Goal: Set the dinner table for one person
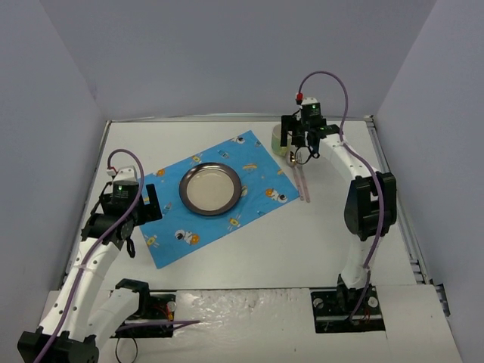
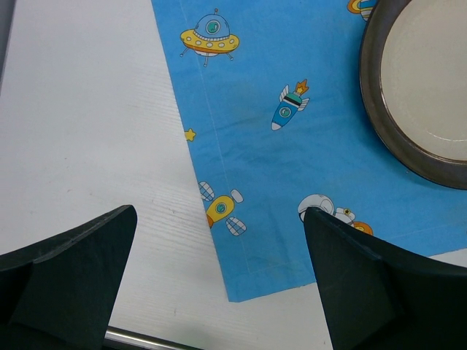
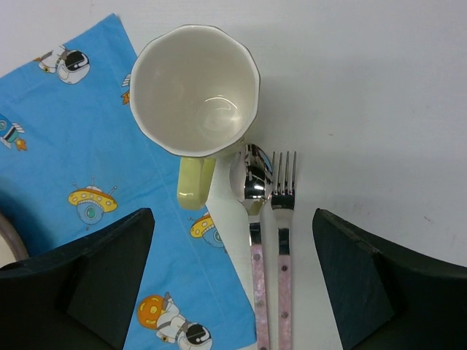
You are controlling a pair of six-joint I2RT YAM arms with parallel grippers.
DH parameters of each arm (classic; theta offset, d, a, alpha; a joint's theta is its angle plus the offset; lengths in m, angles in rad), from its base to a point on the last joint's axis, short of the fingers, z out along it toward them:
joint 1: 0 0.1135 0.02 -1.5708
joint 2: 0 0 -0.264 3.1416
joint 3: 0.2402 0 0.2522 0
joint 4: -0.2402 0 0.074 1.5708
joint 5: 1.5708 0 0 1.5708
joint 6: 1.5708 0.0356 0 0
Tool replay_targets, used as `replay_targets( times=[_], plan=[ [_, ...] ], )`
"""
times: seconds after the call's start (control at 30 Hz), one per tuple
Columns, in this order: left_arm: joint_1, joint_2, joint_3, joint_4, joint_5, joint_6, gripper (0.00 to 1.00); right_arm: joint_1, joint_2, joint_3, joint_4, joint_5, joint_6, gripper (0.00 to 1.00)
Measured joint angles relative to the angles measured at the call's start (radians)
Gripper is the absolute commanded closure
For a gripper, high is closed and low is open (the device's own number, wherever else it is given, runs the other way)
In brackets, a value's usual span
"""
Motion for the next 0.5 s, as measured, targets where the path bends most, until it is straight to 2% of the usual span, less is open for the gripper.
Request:
replay_targets(
  times=[0.27, 0.5],
  plan=[
    [0.024, 0.005, 0.000, 0.000, -0.023, 0.000, 0.03, 0.023, 0.168, 0.106, -0.009, 0.007, -0.036, 0.26],
    [0.030, 0.014, 0.000, 0.000, -0.032, 0.000, 0.03, 0.040, 0.222, 0.129, -0.007, 0.009, -0.043, 0.40]
  ],
)
